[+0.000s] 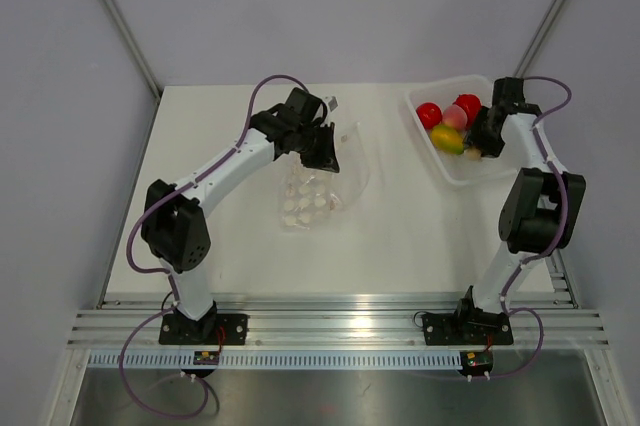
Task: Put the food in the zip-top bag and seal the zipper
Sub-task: Pick up the fake fruit from the bin, then place the fake fruit in the zipper food storage bag.
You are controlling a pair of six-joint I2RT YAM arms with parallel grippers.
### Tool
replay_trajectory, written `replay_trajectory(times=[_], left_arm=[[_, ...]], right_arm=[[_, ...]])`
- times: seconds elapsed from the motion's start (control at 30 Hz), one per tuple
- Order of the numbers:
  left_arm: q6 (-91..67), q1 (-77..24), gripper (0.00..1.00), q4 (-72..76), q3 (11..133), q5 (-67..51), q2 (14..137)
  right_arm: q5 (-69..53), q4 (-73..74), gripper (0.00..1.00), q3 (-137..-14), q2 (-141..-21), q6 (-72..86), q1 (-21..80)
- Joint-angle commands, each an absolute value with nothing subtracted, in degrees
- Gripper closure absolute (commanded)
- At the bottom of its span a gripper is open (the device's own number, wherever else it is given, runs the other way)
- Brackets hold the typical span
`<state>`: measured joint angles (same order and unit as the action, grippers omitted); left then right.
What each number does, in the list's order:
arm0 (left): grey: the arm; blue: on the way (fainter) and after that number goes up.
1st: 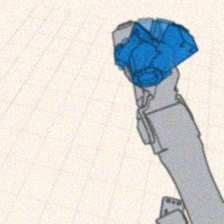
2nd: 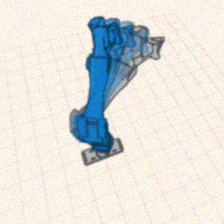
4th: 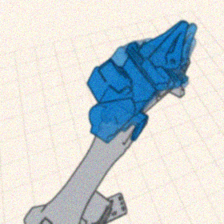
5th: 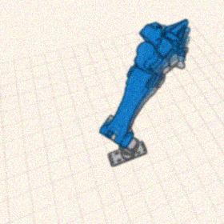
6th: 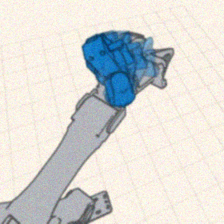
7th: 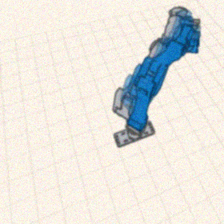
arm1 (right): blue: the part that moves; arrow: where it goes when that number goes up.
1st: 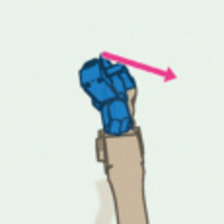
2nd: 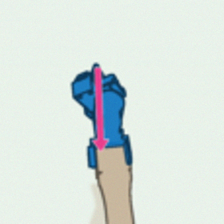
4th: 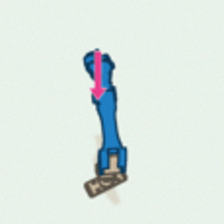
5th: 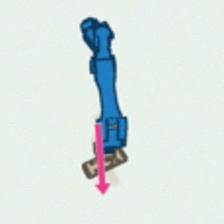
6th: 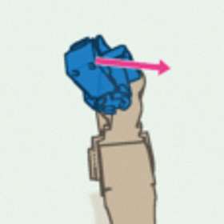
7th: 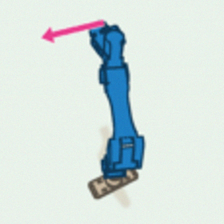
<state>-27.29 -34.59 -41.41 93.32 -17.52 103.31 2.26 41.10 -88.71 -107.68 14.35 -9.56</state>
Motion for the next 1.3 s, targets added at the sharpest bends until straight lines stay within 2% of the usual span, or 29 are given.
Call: replay_trajectory(times=[0.0,0.3,0.47,0.7,0.93,1.0,1.03,1.07,1.1,1.13,1.27], left_arm=[[-29.08,-35.85,1.0,-40.08,98.78,-19.6,104.76],[-32.61,-38.58,1.0,-39.81,110.99,-23.38,112.92],[-32.26,-38.76,1.0,-40.69,114.78,-23.73,114.78],[-31.9,-38.76,1.0,-40.87,114.35,-23.91,114.78],[-32.78,-38.76,1.0,-40.43,114.0,-25.92,114.17],[-33.22,-38.58,1.0,-39.64,113.21,-26.45,113.38],[-33.48,-38.5,1.0,-39.12,112.51,-26.8,113.12],[-33.49,-38.41,1.0,-38.94,112.15,-26.89,112.94],[-33.66,-38.32,1.0,-38.76,111.97,-26.98,112.59],[-33.75,-38.23,1.0,-38.59,111.54,-27.07,112.5],[-34.28,-37.97,1.0,-38.23,111.18,-27.33,112.41]], right_arm=[[0.97,41.75,0.65,-89.48,-99.42,16.08,-9.76],[-5.8,42.54,0.65,-88.16,-88.79,18.28,-7.48],[-0.63,45.44,0.64,-90.96,-84.82,18.72,6.02],[-2.37,43.68,0.63,-91.76,-83.58,22.67,17.46],[-1.67,41.4,0.6,-90.18,-87.8,24.17,22.93],[-0.8,41.4,0.56,-89.74,-88.59,24.35,23.82],[-0.79,41.22,0.5,-89.56,-88.94,24.26,23.99],[-1.05,41.05,0.33,-89.39,-89.21,24.17,23.99],[-1.49,41.04,0.25,-89.73,-89.3,24.0,24.26],[-1.32,41.65,0.21,-89.91,-89.38,23.82,24.43],[1.04,41.92,0.17,-90.09,-87.9,23.82,24.52]])
